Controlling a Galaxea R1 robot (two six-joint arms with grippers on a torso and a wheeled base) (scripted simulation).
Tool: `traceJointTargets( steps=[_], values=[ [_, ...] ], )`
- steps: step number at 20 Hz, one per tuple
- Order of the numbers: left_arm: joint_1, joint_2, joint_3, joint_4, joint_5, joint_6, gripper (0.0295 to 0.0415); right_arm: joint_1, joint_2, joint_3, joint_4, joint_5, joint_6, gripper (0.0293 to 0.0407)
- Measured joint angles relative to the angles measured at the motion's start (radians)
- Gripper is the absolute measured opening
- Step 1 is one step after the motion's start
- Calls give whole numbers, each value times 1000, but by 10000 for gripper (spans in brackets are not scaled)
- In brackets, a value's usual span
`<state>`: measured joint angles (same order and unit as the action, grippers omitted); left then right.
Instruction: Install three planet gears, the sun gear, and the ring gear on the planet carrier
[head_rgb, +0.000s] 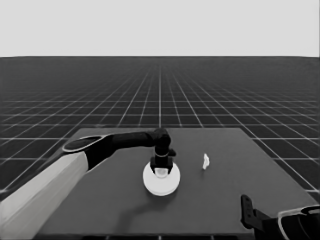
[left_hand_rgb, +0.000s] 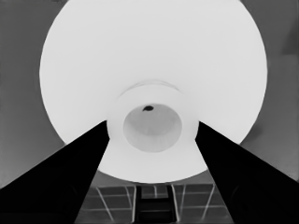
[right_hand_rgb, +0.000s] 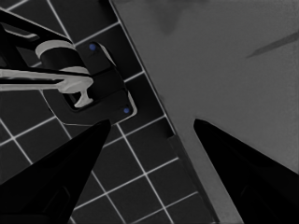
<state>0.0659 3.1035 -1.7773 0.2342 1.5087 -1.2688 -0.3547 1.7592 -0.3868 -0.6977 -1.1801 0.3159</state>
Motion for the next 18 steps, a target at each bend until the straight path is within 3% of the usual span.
traceJointTargets(
  steps=[18],
  values=[
    [13, -2, -2, 0, 2, 157, 348, 0, 0, 0, 0, 0, 0, 385]
  ],
)
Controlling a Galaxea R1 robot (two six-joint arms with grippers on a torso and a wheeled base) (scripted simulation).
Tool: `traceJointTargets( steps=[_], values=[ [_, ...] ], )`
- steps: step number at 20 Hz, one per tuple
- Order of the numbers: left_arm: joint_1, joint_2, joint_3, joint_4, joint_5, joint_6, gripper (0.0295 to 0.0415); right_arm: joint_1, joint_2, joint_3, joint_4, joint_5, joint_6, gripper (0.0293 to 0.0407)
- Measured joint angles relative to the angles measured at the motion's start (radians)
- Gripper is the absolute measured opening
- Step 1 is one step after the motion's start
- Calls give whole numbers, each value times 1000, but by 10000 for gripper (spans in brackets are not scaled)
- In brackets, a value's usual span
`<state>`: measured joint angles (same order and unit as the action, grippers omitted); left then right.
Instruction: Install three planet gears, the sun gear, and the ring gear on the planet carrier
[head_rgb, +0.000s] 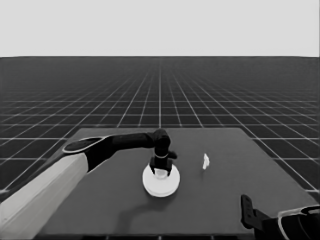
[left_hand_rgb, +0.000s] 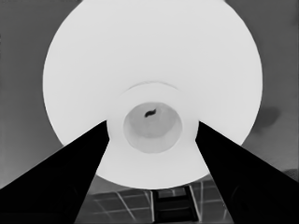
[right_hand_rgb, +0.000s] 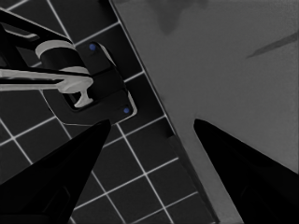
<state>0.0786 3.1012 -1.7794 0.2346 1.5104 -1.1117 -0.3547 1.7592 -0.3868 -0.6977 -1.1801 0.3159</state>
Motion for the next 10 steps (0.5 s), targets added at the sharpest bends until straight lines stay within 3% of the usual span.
traceJointTargets(
  steps=[10],
  values=[
    [1, 0, 0, 0, 0, 87, 348, 0, 0, 0, 0, 0, 0, 385]
  ],
)
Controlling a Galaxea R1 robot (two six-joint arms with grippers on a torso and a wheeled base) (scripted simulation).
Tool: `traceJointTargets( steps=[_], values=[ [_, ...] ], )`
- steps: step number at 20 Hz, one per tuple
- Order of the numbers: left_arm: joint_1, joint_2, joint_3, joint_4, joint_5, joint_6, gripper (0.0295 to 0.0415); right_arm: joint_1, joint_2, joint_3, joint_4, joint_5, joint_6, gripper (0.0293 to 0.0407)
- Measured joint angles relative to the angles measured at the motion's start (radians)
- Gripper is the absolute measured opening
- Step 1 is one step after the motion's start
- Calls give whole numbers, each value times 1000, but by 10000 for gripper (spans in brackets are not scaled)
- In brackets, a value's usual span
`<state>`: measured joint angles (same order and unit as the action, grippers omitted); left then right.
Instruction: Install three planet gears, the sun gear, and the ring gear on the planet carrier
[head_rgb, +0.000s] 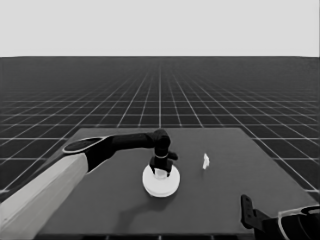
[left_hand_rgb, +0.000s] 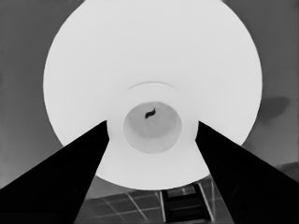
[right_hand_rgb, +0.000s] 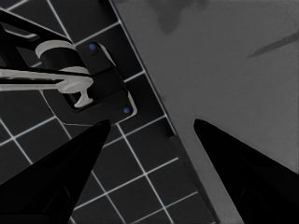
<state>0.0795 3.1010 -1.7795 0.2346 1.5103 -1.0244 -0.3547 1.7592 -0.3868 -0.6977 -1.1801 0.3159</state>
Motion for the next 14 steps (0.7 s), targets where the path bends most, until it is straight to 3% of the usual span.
traceJointTargets(
  steps=[14],
  values=[
    [0, 0, 0, 0, 0, 122, 348, 0, 0, 0, 0, 0, 0, 385]
  ],
)
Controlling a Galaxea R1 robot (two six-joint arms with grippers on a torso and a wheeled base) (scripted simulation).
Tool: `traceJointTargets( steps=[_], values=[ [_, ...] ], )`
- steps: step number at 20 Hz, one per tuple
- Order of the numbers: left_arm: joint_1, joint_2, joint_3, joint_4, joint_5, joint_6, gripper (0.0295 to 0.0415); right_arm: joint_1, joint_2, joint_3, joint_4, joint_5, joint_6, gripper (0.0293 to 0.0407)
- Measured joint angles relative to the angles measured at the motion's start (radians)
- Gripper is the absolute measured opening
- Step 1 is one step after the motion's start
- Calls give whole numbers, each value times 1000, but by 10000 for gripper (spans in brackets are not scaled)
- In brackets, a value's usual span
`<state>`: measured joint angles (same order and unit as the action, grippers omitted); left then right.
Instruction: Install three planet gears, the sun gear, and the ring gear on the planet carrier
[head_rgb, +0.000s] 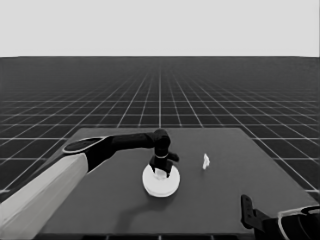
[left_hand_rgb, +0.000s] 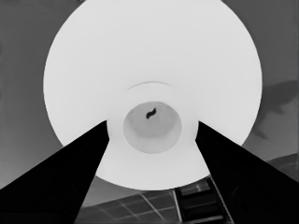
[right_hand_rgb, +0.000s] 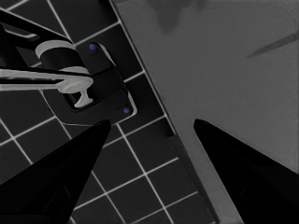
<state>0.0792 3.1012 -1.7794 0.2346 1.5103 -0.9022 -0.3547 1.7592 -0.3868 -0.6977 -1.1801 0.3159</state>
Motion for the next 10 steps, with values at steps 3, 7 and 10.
traceJointTargets(
  steps=[3, 7, 10],
  values=[
    [0, 0, 0, 0, 0, 26, 348, 0, 0, 0, 0, 0, 0, 385],
    [0, 0, 0, 0, 0, 61, 348, 0, 0, 0, 0, 0, 0, 385],
    [0, 0, 0, 0, 0, 87, 348, 0, 0, 0, 0, 0, 0, 385]
  ],
)
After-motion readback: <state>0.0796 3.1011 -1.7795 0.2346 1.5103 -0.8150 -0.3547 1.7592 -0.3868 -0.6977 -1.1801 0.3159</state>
